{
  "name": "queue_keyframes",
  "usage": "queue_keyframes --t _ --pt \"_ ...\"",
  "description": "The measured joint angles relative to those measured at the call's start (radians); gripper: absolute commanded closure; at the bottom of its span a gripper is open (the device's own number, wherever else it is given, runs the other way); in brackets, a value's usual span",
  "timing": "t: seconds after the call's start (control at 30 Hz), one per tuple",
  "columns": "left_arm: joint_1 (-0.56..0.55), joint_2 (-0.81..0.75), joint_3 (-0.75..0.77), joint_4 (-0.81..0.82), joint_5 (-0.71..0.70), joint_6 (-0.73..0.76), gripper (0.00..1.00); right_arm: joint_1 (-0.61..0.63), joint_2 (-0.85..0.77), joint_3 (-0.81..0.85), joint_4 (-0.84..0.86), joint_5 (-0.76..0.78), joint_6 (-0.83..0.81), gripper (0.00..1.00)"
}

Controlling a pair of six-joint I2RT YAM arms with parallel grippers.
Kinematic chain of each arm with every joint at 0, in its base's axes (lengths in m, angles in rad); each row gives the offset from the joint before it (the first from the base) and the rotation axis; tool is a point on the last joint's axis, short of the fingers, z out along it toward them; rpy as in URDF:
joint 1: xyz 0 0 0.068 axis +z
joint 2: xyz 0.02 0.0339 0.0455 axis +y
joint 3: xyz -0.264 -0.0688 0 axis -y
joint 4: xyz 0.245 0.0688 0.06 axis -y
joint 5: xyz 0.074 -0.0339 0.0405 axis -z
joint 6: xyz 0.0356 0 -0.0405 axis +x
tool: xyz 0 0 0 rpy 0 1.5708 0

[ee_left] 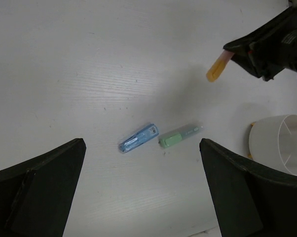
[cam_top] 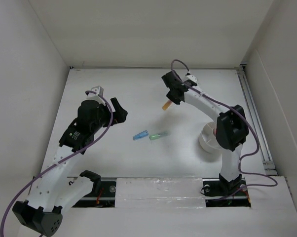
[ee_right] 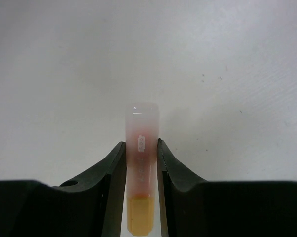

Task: Sort the stationery into containers
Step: Pick up the pen from the center of the board, then place the pen in the storage box.

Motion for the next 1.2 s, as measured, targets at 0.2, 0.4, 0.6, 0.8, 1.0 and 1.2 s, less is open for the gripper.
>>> queue_keyframes --t 0.2,0.4,0.6,0.8,1.0,1.2 --pt "0.000 0.000 0.000 0.000 0.000 0.001 0.00 0.107 -0.290 -0.079 0.119 0.171 -0.312 1.00" --pt "0.000 0.000 0.000 0.002 0.005 0.003 0.00 0.246 -0.863 -0.555 0.338 0.283 -0.607 1.00" --pt "0.000 0.017 0.000 0.018 0.042 0.014 0.00 0.147 -1.373 -0.980 0.621 0.108 -0.904 1.00" --pt "0.000 0.031 -0.007 0.026 0.074 0.023 0.00 -0.005 -1.501 -1.060 0.782 -0.239 -1.135 1.00" --pt "0.000 0.026 -0.008 0.033 0.086 0.026 0.00 -0.183 -1.357 -1.060 0.882 -0.534 -1.224 1.00" --pt "-0.002 0.018 -0.009 0.036 0.087 0.027 0.00 -0.314 -1.336 -1.108 0.909 -0.694 -1.240 1.00"
